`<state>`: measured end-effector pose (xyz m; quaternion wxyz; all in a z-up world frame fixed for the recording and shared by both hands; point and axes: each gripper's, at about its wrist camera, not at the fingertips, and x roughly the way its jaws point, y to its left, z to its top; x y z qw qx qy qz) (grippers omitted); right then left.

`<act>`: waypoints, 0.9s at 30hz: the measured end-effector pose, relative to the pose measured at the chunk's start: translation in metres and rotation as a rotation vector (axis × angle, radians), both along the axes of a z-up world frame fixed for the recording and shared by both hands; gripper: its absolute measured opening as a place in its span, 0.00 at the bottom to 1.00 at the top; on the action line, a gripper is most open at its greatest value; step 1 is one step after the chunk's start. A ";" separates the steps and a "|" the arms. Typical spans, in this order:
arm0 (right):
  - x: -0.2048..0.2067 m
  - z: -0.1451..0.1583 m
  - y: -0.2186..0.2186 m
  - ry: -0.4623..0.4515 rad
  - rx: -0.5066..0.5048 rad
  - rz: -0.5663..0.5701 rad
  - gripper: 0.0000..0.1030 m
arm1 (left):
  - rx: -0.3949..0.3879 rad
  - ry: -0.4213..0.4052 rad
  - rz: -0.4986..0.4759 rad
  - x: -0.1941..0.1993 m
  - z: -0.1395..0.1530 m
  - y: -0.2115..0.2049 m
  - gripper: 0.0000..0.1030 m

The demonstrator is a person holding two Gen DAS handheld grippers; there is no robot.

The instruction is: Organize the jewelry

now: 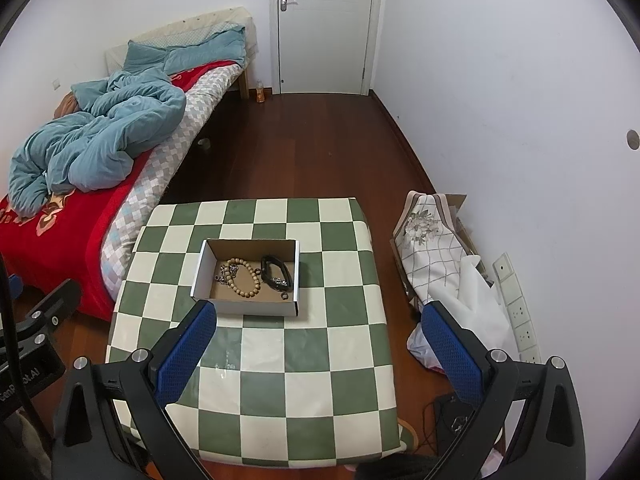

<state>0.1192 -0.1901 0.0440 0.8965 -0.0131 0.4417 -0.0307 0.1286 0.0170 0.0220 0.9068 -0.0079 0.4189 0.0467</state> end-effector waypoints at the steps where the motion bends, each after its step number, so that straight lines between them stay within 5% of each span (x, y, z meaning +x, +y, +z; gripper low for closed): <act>1: -0.001 0.001 0.000 -0.001 0.001 0.000 1.00 | 0.000 -0.001 0.001 0.000 0.000 0.000 1.00; 27: -0.007 0.005 -0.001 -0.009 0.005 -0.006 1.00 | 0.008 -0.012 0.000 -0.004 0.004 0.000 1.00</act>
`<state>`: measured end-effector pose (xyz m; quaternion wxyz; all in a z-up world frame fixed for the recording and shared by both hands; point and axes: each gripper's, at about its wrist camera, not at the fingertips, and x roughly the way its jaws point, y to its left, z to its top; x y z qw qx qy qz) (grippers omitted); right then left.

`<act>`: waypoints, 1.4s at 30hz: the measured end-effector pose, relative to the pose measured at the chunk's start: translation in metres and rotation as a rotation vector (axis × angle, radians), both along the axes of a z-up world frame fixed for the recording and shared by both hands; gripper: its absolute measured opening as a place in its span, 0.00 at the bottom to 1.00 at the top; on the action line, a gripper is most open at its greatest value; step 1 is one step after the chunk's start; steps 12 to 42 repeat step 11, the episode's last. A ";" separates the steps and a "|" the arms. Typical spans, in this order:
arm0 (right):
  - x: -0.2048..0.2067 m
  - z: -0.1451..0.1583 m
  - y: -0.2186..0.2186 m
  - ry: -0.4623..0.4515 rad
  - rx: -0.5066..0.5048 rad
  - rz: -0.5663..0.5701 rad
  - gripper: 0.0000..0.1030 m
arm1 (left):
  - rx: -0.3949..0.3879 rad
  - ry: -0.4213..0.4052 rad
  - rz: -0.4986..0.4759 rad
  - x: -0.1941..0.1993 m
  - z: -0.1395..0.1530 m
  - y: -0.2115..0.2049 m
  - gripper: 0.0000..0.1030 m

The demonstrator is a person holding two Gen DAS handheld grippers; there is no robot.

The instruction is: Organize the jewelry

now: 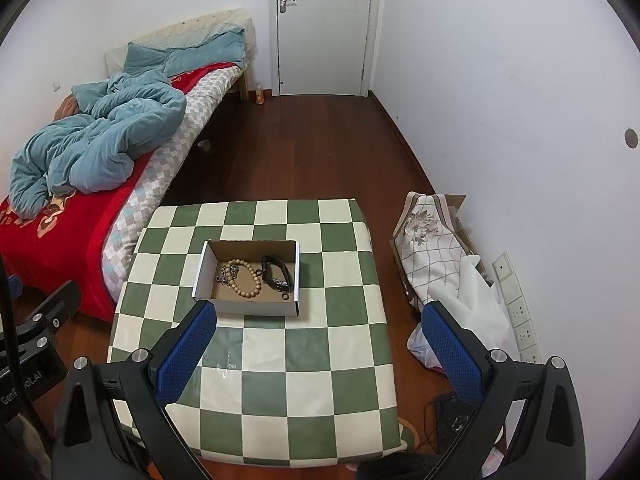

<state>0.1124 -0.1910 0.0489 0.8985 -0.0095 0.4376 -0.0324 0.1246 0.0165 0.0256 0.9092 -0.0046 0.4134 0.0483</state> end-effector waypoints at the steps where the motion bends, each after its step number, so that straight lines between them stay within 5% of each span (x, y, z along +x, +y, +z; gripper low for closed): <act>1: 0.000 0.001 0.000 0.000 0.002 -0.001 1.00 | -0.001 -0.001 -0.001 -0.001 0.000 0.001 1.00; 42: 0.000 0.003 -0.002 0.003 -0.001 0.005 1.00 | -0.006 -0.016 -0.013 -0.004 0.005 0.000 1.00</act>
